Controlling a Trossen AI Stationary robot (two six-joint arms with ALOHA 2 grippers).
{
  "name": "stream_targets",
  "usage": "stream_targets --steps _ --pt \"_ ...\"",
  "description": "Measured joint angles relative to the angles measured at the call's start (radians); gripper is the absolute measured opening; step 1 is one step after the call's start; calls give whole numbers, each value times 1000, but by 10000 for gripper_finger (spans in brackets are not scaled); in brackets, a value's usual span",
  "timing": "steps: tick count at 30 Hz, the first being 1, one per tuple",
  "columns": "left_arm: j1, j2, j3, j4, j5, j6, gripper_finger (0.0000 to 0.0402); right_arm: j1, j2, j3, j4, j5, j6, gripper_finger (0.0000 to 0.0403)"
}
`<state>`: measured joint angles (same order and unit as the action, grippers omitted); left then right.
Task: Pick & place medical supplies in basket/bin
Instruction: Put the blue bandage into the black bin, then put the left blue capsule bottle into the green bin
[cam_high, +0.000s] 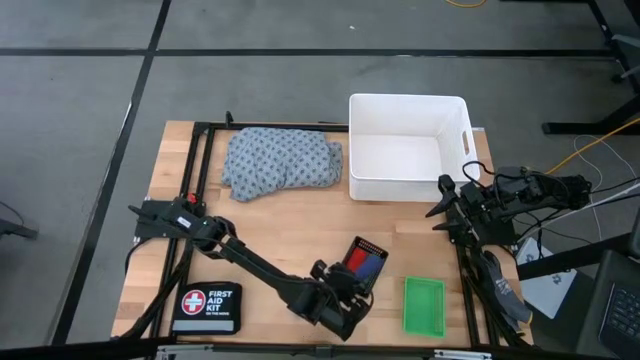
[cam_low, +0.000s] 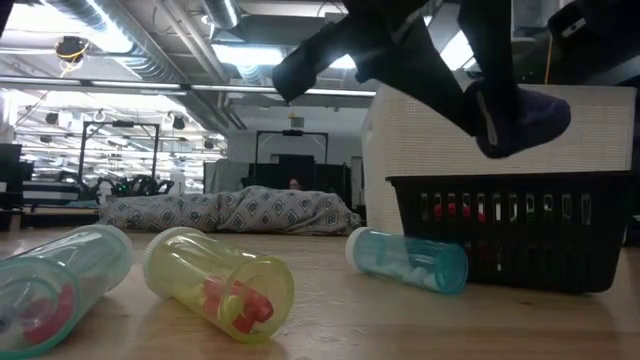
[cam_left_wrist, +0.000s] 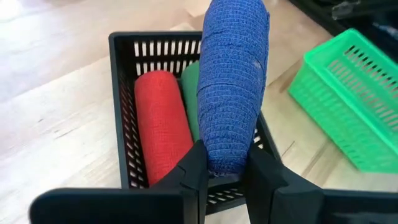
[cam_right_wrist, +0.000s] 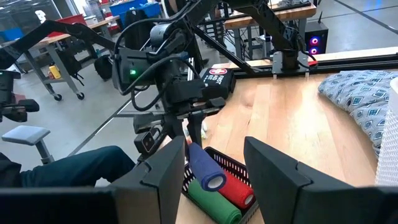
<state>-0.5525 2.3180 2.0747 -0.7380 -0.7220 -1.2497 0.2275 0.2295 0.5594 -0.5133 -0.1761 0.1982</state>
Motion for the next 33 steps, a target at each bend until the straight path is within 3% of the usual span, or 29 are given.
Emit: stream_targets --steps 7,22,29,33 --pt "15 5 0 0 10 17 82 0 0 0 0 0 0 167" --pt "12 5 0 -21 8 7 218 0 0 0 0 0 -1 167" --pt "-11 2 0 25 -58 164 227 0 1 0 5 -75 0 167" --pt "-38 -16 0 31 -112 288 221 2 32 -46 161 -167 27 167"
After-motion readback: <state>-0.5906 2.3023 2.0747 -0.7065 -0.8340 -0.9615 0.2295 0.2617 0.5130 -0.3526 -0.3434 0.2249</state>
